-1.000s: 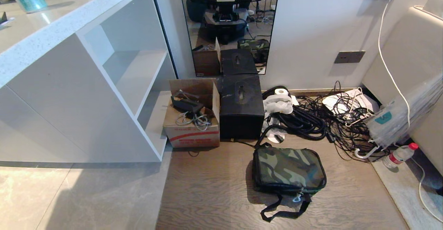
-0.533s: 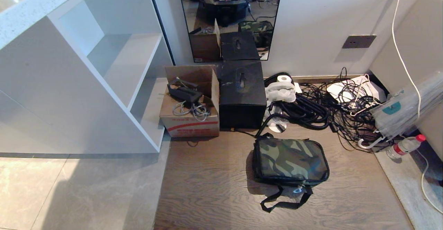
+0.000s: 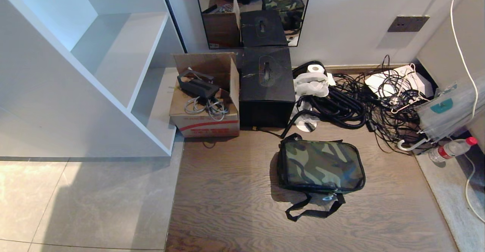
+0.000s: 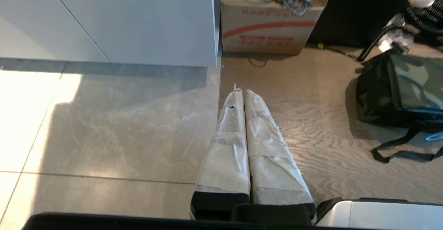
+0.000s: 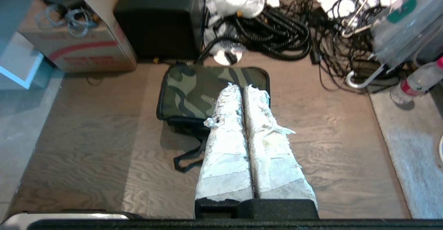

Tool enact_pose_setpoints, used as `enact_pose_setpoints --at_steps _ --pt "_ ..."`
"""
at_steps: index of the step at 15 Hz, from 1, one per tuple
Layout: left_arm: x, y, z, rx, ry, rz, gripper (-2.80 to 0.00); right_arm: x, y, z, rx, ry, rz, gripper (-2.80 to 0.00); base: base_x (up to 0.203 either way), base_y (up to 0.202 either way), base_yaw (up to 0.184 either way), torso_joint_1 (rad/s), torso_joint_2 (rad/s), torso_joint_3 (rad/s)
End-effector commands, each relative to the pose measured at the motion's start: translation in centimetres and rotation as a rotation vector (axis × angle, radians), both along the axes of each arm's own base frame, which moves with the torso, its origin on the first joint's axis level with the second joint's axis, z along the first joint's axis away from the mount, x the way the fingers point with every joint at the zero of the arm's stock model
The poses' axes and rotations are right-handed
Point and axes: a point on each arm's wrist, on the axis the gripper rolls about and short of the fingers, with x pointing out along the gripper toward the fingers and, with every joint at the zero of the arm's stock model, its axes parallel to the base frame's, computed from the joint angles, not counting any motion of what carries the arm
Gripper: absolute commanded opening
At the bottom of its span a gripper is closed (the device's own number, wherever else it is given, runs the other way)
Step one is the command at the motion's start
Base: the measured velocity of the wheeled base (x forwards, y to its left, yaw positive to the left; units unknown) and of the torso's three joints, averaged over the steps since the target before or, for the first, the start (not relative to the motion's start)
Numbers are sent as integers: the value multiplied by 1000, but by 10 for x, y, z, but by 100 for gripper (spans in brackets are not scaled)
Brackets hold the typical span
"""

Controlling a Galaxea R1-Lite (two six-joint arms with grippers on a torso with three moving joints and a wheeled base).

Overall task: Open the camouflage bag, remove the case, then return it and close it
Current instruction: Open the top of the storage box

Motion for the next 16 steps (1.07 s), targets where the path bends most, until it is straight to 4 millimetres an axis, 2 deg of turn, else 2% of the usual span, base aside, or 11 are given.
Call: enact_pose_setpoints --at_steps 1,16 --pt "0 0 0 -1 0 1 -280 3 0 -11 -1 38 0 -280 0 0 0 -2 -5 -202" --pt "0 0 0 -2 0 1 -280 3 0 -11 -1 38 0 -280 0 0 0 2 4 -200"
